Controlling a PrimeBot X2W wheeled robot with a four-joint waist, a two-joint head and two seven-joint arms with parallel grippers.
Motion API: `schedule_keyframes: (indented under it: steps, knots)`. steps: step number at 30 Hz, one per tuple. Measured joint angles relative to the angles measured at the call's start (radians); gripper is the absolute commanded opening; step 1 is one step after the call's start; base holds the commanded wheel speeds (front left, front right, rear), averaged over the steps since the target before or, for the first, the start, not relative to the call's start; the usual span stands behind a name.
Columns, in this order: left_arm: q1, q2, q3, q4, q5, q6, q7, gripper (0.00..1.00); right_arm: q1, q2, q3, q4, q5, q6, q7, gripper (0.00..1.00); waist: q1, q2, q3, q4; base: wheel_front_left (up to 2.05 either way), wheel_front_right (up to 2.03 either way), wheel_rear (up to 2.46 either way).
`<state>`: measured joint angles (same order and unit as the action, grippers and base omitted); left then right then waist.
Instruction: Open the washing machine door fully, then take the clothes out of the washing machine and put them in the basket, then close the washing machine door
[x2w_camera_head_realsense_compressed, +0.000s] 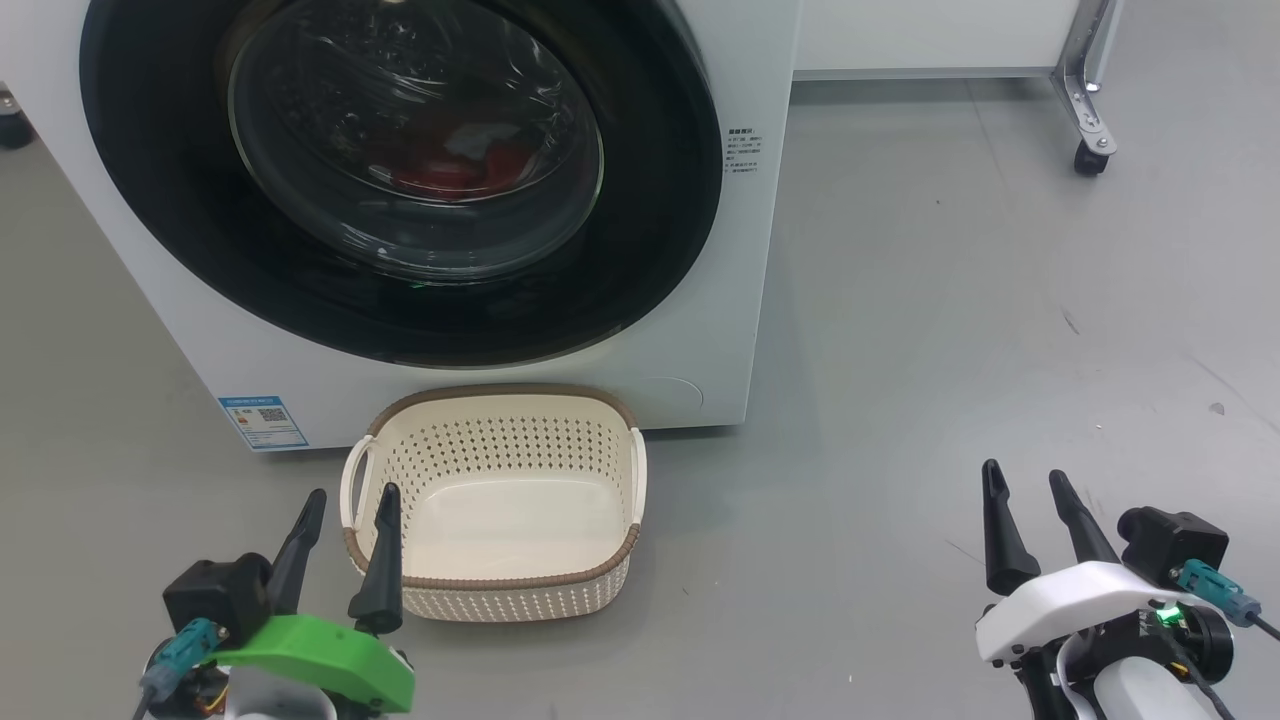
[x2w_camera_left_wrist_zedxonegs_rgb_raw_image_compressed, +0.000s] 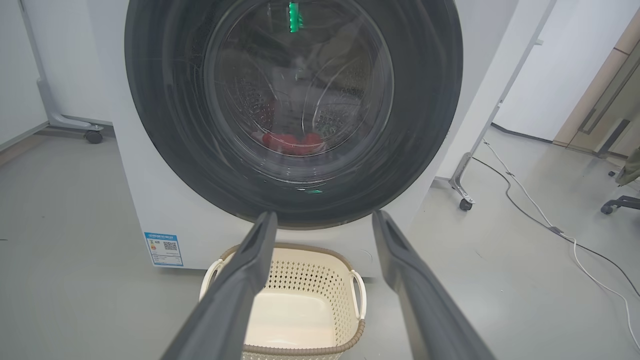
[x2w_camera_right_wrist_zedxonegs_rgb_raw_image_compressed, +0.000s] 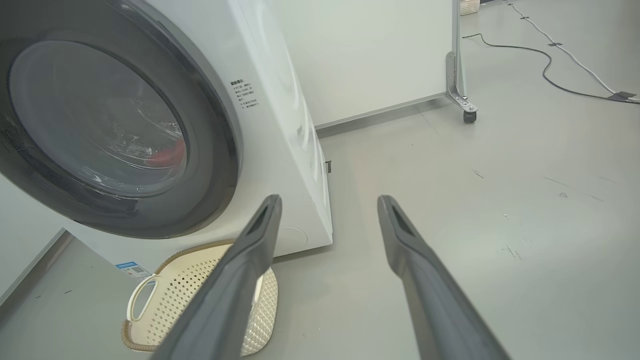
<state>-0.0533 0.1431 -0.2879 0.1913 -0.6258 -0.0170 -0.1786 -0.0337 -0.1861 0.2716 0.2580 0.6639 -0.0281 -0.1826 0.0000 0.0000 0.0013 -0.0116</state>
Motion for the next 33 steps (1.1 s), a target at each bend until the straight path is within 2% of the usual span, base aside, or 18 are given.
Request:
schedule_keyframes:
  steps: [27, 33]
  knots:
    - [0.000, -0.032, -0.005, 0.015, 0.251, 0.065, -0.070, 1.00, 0.002, 0.021, 0.022, -0.019, -0.273, -0.046, -0.063, 1.00, 0.0000, 0.0000, -0.004, 0.000, 0.00, 0.00, 0.00]
    - [0.000, -0.038, -0.003, 0.018, 0.257, 0.066, -0.071, 1.00, 0.007, 0.033, 0.014, -0.020, -0.288, -0.046, -0.065, 1.00, 0.0000, 0.0000, -0.005, 0.002, 0.00, 0.00, 0.00]
